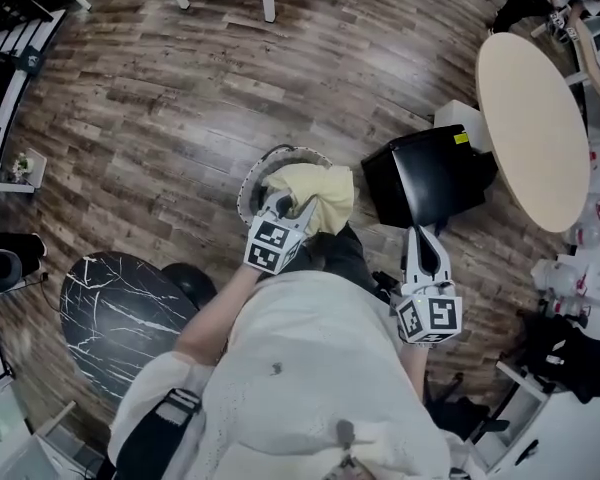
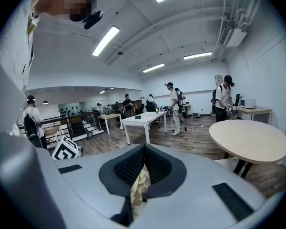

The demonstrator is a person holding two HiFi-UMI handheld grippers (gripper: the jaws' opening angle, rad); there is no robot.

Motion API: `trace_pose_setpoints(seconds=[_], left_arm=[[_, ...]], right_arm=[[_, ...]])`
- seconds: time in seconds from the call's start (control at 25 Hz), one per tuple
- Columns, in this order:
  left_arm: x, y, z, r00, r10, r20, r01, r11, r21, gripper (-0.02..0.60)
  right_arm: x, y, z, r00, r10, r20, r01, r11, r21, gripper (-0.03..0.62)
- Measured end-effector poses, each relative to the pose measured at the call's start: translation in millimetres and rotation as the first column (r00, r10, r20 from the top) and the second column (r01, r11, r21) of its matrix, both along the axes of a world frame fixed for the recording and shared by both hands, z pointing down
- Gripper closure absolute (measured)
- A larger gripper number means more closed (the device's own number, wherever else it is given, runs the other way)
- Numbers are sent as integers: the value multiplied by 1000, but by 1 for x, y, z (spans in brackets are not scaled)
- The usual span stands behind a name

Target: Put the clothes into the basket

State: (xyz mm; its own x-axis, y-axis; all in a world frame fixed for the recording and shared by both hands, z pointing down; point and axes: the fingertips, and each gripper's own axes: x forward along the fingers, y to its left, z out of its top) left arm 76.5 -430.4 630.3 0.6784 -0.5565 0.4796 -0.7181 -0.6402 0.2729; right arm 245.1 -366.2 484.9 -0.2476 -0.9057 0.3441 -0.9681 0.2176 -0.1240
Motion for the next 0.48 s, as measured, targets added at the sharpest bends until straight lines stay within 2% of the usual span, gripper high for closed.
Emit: trace_pose_setpoints(seconds=[0.48], left_arm=[[-2, -4, 66, 995, -32, 93, 43, 992, -119, 483]], right_arm=[[24, -1, 4, 999, 37, 0, -37, 999, -10, 585]])
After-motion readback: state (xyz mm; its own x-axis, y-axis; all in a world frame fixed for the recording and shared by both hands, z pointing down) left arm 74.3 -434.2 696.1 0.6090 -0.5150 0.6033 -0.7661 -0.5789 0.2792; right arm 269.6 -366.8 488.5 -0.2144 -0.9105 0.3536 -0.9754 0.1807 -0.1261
